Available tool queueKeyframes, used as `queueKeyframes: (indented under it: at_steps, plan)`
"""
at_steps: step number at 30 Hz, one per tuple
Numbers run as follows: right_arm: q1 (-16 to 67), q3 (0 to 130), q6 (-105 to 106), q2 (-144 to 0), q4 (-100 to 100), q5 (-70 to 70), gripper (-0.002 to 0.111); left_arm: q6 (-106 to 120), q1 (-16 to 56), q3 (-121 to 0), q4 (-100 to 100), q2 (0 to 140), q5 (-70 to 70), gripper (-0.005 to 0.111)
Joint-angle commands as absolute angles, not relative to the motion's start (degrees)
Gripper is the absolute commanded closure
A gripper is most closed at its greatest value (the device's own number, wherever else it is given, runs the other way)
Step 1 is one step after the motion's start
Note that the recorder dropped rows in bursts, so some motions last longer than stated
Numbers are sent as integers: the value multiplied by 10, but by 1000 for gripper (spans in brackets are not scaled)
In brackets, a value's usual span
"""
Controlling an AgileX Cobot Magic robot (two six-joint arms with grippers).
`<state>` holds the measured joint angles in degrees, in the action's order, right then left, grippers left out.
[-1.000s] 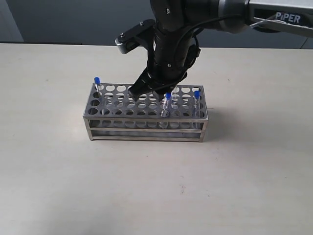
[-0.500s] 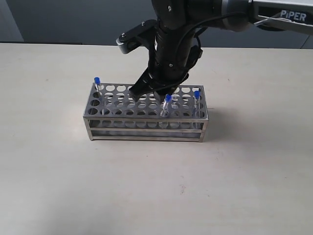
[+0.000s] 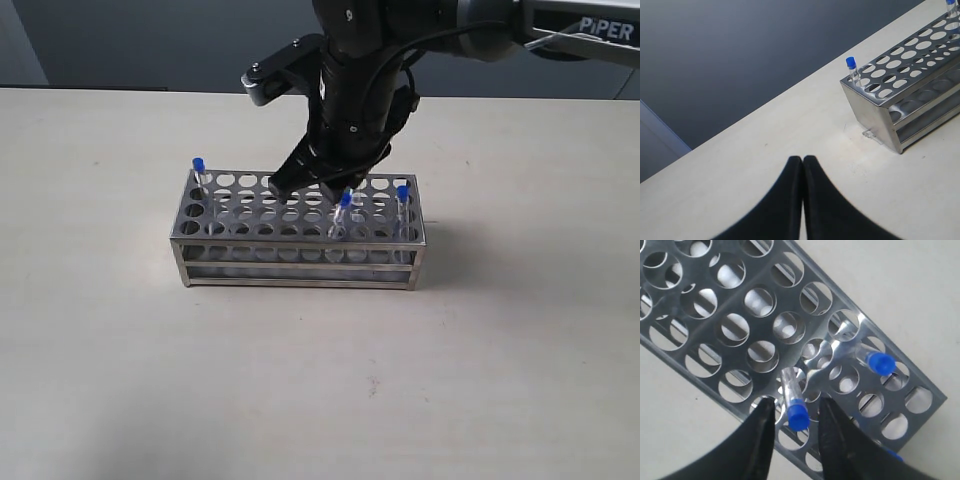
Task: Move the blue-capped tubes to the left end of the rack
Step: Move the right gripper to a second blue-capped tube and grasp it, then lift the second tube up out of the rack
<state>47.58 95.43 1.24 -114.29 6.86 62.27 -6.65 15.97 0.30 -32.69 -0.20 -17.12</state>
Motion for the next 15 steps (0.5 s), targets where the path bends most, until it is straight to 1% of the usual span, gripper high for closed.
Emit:
queueKeyframes:
  at_steps: [1,8,10,12,15]
  plan:
    - [473,950,11,-1154,74,616,78,-69,162,0,-317,0,-168,106]
    - [473,950,11,-1175,64,616,78,-69,162,0,-317,0,-168,106]
    - [473,950,11,-1181,64,624,80,-69,162,0,-317,0,-168,106]
    - [473,950,11,-1185,64,631,86,-69,162,0,-317,0,-168,106]
    - [473,950,11,-1183,64,632,104,-69,162,0,-317,0,-168,106]
